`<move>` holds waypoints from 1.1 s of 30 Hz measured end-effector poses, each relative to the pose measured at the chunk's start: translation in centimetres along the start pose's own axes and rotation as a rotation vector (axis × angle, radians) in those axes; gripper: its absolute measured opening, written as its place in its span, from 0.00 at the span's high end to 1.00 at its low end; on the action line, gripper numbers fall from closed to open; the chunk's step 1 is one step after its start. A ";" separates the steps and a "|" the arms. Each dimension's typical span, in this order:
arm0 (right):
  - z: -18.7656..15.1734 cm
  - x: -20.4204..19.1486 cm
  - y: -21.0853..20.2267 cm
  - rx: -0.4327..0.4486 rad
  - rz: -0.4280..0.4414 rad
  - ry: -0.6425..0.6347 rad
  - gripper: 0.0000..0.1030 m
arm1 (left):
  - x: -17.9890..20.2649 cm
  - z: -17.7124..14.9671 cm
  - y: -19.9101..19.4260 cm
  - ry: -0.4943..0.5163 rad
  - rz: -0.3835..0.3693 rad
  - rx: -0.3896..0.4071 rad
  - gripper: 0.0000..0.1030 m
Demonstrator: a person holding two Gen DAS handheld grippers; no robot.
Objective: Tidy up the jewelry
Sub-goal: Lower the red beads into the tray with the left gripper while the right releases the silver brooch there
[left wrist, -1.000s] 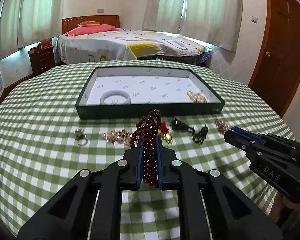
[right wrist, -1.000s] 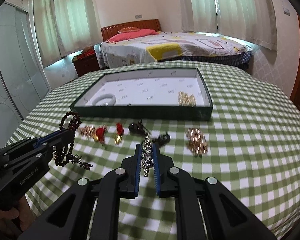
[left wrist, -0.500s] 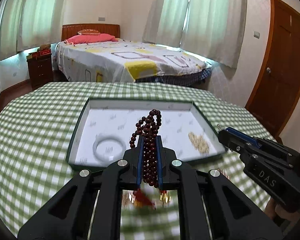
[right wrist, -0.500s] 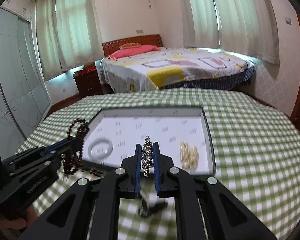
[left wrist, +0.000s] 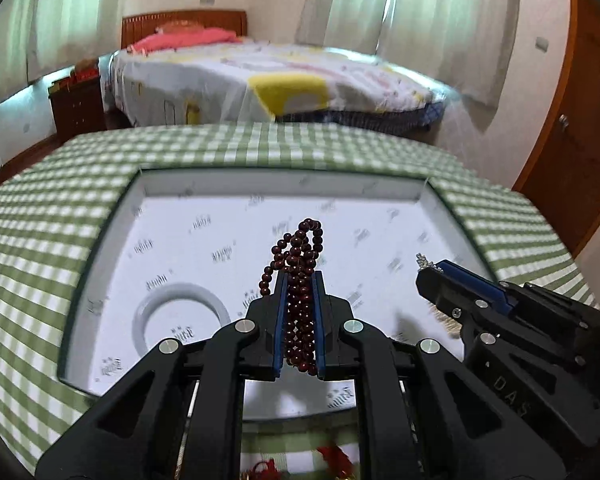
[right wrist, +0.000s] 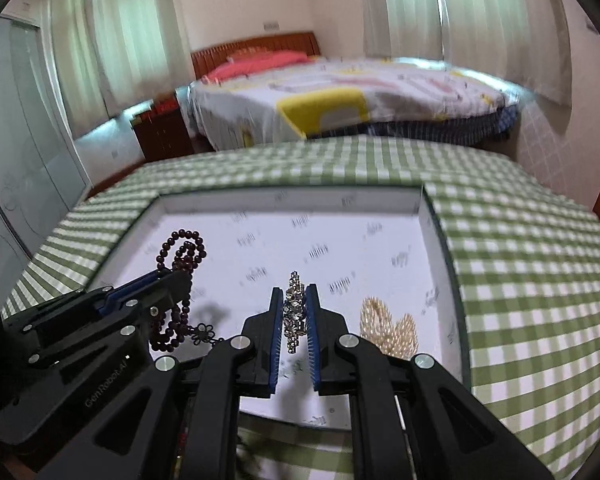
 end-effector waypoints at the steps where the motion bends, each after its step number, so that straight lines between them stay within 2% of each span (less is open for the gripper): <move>1: -0.2 0.2 0.4 -0.013 -0.001 0.004 0.89 | 0.0 -0.2 0.6 -0.001 0.001 -0.018 0.89; 7: -1.2 0.6 2.0 -0.072 0.004 0.009 0.88 | -0.2 -1.6 2.5 0.002 0.005 -0.097 0.89; 10: -1.5 0.7 2.4 -0.092 0.008 0.006 0.88 | -0.1 -1.5 2.8 -0.007 -0.001 -0.109 0.88; 14: -1.8 0.5 2.6 -0.105 0.009 0.005 0.87 | 0.2 -1.5 2.9 0.007 -0.001 -0.116 0.78; 19: -1.8 0.8 2.4 -0.104 -0.003 0.007 0.78 | 0.2 -1.5 2.9 -0.008 -0.015 -0.115 0.71; 21: -1.9 1.1 2.2 -0.102 -0.006 0.010 0.78 | 0.0 -1.4 2.8 -0.027 -0.019 -0.116 0.62; 33: -1.3 2.0 -0.3 -0.052 -0.049 0.016 0.67 | -0.2 -1.0 1.5 -0.054 -0.062 -0.089 0.38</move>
Point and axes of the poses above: each gripper's, at about its wrist camera, not at the fingertips, and y roughly the way its jaws point, x to its right, z to its top, the point moved 7 cm from there along y, roughly the way its jaws point, and after that the axes turned 4 degrees about -y, right-handed, at the moved point
